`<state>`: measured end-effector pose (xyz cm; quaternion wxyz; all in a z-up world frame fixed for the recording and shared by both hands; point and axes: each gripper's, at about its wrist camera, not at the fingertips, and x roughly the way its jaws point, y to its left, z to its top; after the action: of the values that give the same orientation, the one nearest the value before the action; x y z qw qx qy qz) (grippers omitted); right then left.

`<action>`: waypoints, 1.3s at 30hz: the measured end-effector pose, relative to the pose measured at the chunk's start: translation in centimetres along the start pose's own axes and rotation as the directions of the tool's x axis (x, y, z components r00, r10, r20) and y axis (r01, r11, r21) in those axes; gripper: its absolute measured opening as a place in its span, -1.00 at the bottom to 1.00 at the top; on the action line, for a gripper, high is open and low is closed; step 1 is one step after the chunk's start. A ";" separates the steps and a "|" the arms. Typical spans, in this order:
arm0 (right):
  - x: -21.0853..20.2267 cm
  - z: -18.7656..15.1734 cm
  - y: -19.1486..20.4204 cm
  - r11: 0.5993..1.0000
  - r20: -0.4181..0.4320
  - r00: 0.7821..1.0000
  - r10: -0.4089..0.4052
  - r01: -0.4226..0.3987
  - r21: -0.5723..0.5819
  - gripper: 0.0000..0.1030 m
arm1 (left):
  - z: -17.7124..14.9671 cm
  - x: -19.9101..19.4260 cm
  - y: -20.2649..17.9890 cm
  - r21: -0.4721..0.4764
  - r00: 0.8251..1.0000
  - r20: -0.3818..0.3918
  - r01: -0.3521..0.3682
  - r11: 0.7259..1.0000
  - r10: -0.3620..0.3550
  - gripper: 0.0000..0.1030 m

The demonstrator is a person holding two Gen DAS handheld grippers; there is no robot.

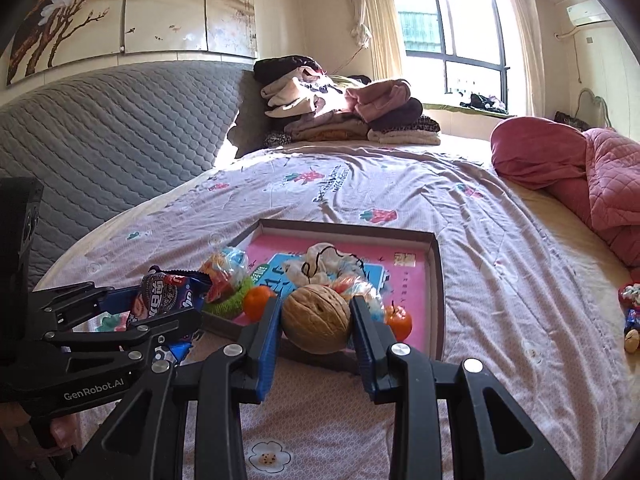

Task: Organize objects
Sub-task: 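Carry the Oreo pack with left tool over the tray while right tool carries the walnut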

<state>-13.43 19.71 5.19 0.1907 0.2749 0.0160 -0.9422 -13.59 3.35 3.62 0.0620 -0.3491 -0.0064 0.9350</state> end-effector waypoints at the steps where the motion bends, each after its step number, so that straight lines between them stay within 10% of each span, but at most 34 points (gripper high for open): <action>1: -0.1 0.2 -0.1 1.000 0.006 1.000 -0.004 0.004 -0.002 -0.34 | 0.2 -0.1 -0.1 0.002 1.000 0.003 0.001 1.000 -0.001 0.04; 39: 4.4 3.6 -5.3 0.994 0.024 0.995 -0.102 0.103 -0.039 -0.33 | 3.1 6.5 -1.1 0.030 0.999 -0.010 0.043 0.999 -0.042 0.04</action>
<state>-20.65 22.59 5.58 0.1478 0.2595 0.0468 -0.9532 -20.33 5.28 1.79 0.0871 -0.3523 0.0005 0.9318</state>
